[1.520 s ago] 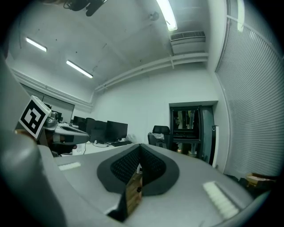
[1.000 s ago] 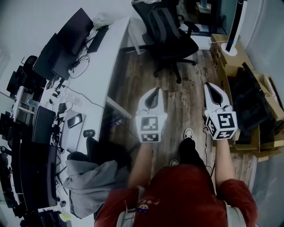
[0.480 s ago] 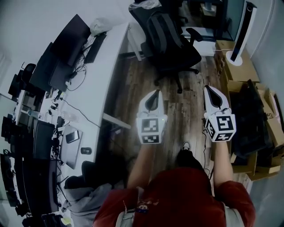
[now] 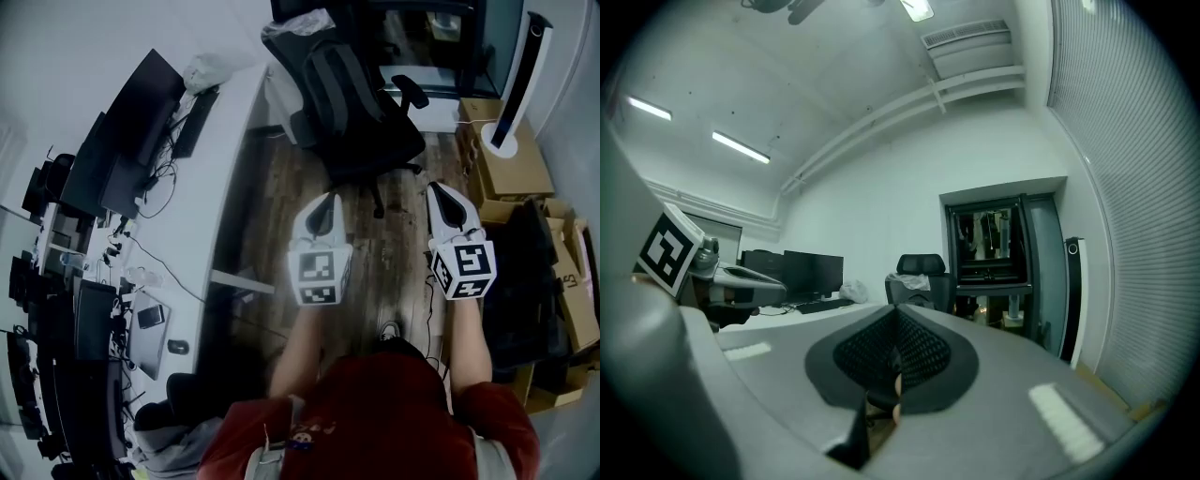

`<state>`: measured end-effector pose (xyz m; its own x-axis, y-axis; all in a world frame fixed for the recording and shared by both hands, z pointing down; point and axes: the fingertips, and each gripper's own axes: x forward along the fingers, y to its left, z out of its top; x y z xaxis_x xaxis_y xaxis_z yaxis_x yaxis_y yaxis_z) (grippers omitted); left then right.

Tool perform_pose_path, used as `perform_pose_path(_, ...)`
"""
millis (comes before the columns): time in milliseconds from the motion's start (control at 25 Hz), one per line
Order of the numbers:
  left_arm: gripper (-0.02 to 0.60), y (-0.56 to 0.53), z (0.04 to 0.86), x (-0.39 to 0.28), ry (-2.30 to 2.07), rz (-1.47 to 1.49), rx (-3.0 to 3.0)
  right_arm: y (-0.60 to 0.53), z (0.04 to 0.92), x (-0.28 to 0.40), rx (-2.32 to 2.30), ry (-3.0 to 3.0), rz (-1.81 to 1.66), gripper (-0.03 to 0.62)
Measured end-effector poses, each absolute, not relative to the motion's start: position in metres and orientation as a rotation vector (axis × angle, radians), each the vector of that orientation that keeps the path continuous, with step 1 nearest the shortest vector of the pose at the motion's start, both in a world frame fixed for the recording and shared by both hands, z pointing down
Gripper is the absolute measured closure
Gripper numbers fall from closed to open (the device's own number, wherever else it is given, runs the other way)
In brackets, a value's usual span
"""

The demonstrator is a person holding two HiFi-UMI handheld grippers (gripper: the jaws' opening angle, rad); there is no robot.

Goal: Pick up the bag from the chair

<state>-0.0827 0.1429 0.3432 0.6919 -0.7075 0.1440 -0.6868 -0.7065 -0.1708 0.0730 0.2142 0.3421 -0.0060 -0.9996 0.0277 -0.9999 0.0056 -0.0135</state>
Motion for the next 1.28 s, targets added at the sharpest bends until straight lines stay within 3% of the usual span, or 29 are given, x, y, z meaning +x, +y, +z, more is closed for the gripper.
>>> perform_pose_path(600, 0.584, 0.034, 0.360, -0.028, 1.191, -0.289, -2.809, 0.099, 0.359, 0.122, 2.139, -2.250, 0.051, 0.592)
perform_pose_path(1280, 0.584, -0.199, 0.366, -0.010, 1.216, -0.276, -2.852, -0.137, 0.361, 0.138, 2.060, -2.222, 0.072, 0.592)
